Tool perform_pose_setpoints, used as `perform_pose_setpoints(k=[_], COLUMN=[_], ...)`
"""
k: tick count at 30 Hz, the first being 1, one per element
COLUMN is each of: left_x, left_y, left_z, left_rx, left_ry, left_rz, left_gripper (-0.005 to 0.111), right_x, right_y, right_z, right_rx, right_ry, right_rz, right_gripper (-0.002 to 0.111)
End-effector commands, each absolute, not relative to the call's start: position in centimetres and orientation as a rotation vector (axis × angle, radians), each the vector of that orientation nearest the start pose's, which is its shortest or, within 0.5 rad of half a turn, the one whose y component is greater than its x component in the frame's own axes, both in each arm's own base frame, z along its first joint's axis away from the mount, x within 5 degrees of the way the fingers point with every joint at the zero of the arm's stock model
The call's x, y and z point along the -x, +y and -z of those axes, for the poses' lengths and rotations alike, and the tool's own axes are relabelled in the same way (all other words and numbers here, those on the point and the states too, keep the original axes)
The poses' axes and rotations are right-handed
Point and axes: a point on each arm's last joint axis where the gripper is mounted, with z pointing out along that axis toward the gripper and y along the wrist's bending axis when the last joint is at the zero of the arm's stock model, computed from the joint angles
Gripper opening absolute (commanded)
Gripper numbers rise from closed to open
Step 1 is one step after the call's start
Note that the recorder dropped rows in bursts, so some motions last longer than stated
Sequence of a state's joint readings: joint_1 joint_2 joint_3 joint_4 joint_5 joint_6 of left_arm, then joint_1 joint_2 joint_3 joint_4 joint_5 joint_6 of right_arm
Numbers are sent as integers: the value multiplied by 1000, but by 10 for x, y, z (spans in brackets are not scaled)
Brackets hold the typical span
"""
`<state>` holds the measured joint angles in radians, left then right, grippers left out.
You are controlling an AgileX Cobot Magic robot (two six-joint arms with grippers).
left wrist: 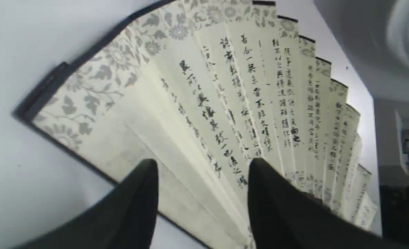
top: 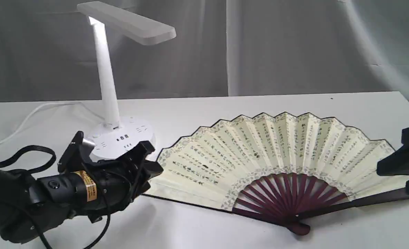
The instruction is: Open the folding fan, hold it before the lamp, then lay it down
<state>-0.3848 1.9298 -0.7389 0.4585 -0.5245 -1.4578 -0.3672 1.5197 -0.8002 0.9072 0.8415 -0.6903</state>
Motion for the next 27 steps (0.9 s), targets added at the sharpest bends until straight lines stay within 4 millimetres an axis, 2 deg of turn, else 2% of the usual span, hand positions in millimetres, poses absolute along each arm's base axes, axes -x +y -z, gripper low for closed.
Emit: perform_pose_setpoints(k=[1,8,16,19,23,27], left_x=[-309,-305,-298,-295,-291,-287], left_y=[-145,-136,-122,-116,-107,-99], left_z=[-110,-123,-157,-168,-178,-185], left_rx=[650,614,460,470,439,391], left_ry=[2362,2437,2430,2416,2412,2425], left_rz=[930,753,541,477,369,244], left_gripper=[41,38,29,27,18,4], right_x=[-263,-263,-260,-260,-259,-258], right_y=[-40,-32,-17,-13,-15,-16], right_z=[-208,-207,-203,-202,-201,-206], right_rx=[-302,-261,-140,-113,-136,-136], right_ry=[2635,2669,2757,2780,2796,2782], right_rz=[-721,-695,-625,-593,-573,-536], right_gripper=[54,49,47,47,47,46])
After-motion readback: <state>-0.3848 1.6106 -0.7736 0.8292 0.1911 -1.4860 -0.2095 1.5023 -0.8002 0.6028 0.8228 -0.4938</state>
